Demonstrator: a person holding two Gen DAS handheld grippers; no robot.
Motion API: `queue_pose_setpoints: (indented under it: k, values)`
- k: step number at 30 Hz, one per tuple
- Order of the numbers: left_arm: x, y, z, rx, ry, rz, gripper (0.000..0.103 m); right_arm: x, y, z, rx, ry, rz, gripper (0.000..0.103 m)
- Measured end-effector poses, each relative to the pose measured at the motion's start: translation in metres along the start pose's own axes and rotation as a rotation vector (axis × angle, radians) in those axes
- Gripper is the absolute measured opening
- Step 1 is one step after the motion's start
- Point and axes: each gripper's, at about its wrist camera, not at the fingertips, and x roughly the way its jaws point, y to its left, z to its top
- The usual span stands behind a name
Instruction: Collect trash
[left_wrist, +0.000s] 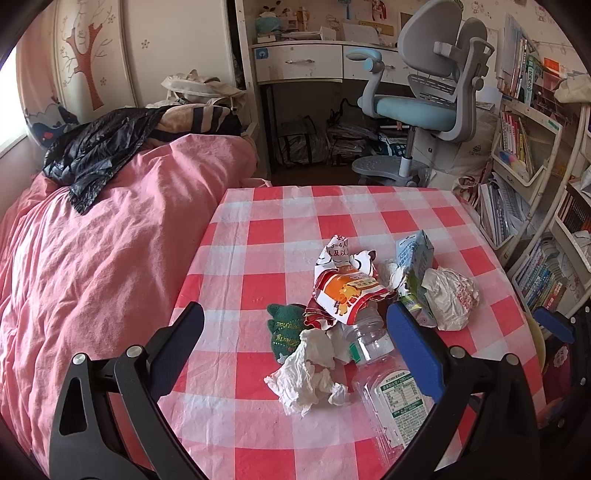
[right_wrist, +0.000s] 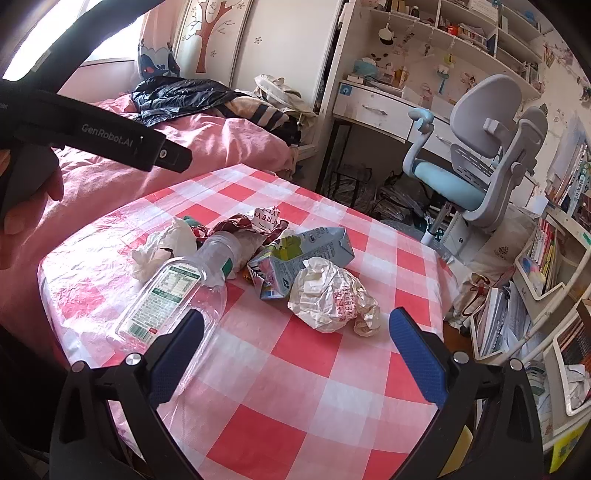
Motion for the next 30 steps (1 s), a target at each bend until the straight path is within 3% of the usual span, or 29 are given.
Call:
queue_pose_setpoints:
  k: [9,18,27,30]
  values:
    - [0.006,0.023,0.001,-0.056,0.035,-0.03,0.096,0.003,0.002,-0.001,-0.007,0.008,-0.005,0.097]
    - [0.024,0.073,-0.001,-0.253,0.104,-0.12,0.096,-0.005,0.001,-0.001,-0.022,-0.005,0.016,0.097]
    - [0.054,0.053,-0.016,-0.15,0.227,-0.061,0.095,-0.009,-0.003,0.0,-0.018,-0.011,0.051,0.097]
    - [0.071,0.04,-0.023,-0.108,0.282,-0.057,0.085,-0.009,-0.006,0.0,-0.003,-0.015,0.057,0.097]
